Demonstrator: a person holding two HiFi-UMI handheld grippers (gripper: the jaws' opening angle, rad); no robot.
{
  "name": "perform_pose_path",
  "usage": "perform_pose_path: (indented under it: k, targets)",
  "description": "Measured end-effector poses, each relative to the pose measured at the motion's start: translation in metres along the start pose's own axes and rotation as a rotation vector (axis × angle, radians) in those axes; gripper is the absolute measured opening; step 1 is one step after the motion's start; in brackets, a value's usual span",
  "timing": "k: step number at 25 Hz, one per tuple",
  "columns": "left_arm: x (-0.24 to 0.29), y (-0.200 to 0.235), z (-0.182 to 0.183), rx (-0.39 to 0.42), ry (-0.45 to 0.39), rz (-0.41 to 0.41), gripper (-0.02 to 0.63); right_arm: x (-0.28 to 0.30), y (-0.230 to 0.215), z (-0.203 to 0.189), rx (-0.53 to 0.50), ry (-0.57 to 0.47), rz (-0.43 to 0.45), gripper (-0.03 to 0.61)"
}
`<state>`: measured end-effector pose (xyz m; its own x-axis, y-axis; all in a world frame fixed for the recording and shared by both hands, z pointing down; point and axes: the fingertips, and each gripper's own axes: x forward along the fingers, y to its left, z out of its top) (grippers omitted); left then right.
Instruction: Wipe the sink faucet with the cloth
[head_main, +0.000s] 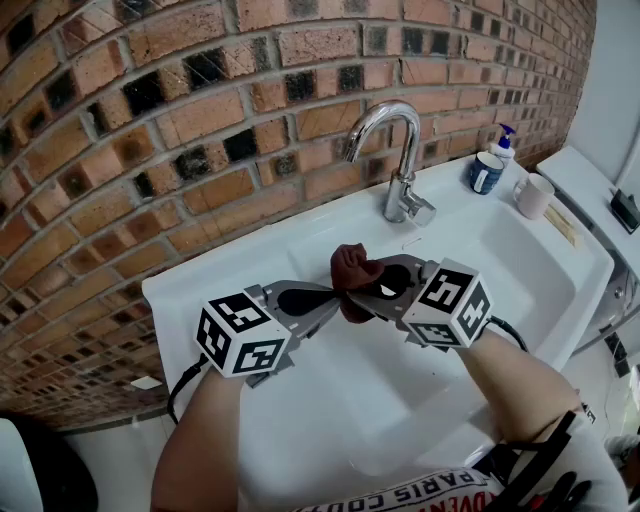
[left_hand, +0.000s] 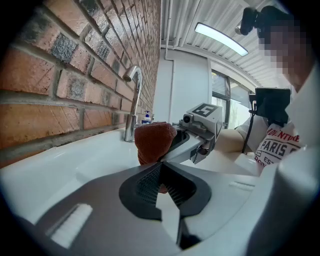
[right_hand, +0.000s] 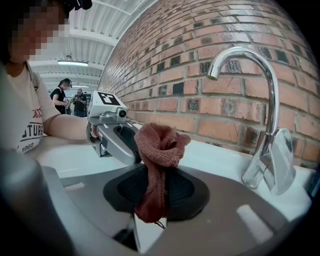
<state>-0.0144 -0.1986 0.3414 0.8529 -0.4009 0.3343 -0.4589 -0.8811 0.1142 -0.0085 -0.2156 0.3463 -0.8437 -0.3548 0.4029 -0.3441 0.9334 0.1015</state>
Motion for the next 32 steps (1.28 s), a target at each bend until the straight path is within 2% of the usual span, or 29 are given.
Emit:
perform_pose_path:
  k: [8,15,24,32]
  targets:
    - [0.002,-0.002,-0.003,-0.002,0.004,-0.008,0.006,-0.005,-0.004,0.006,-0.054,0.001,-0.053,0.095]
    - [0.002,-0.002,-0.003,-0.004,0.005,-0.011,0.006,-0.012,-0.011,0.025,-0.102,-0.032,-0.109,0.095]
    - [0.001,-0.003,-0.002,-0.002,0.005,-0.013,0.006,-0.039,-0.024,0.090,-0.168,-0.147,-0.196,0.095]
    - [0.002,-0.004,-0.002,-0.002,0.006,-0.013,0.006,-0.054,-0.045,0.144,-0.260,-0.193,-0.268,0.095]
